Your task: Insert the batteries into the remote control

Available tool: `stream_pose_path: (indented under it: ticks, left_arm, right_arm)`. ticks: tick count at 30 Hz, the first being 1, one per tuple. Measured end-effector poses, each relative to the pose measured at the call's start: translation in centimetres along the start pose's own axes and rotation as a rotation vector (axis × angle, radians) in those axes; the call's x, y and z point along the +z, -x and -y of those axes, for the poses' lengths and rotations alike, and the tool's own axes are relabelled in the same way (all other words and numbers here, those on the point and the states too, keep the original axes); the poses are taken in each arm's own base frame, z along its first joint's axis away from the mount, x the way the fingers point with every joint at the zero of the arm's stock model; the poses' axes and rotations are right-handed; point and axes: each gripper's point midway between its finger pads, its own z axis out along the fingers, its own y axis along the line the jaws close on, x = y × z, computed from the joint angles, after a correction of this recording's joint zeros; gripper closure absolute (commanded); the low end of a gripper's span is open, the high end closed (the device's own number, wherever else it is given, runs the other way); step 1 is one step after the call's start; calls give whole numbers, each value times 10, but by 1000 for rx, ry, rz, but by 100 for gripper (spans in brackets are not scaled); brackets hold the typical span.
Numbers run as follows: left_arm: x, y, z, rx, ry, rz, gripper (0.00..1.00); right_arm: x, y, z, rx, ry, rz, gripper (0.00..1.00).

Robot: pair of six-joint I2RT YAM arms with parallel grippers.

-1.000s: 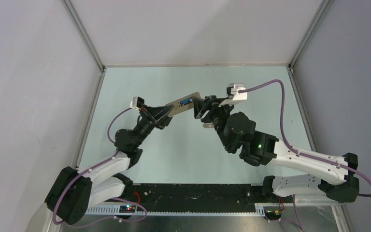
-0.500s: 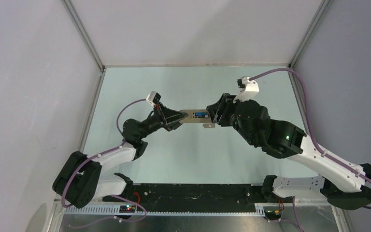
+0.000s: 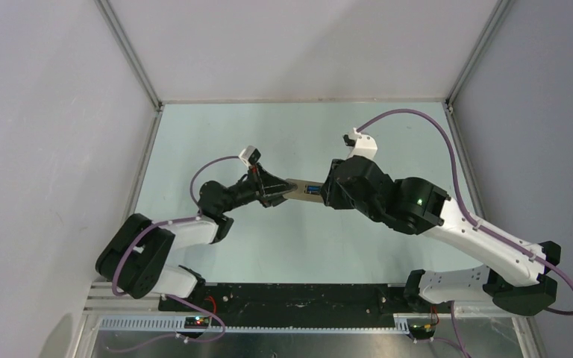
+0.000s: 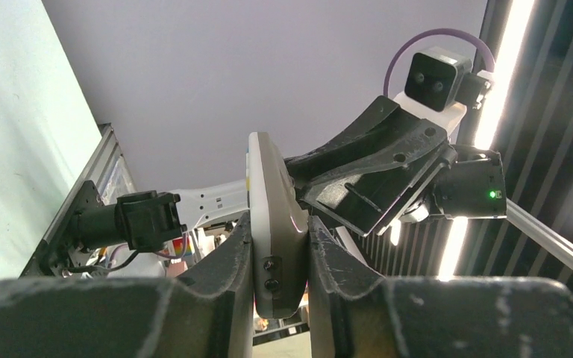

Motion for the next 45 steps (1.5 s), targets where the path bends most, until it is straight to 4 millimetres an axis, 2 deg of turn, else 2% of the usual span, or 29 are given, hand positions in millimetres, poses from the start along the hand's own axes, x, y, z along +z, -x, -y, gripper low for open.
stream_pose_path:
  ticks: [5, 10, 23, 29, 45]
  left_arm:
    - [-1, -3, 1, 10, -7, -18, 100]
    - [-1, -4, 1, 11, -7, -22, 100]
    - [0, -3, -4, -6, 0, -23, 100]
    - [0, -2, -9, -32, 10, -21, 100]
    - [1, -1, -10, -36, 9, -10, 100]
  right_arm:
    - [0, -2, 2, 13, -10, -14, 78]
    - [1, -3, 3, 18, -18, -23, 78]
    - [1, -4, 5, 19, -27, -24, 70]
    - [0, -3, 9, 23, -43, -19, 62]
    - [-2, -1, 11, 25, -58, 2, 79]
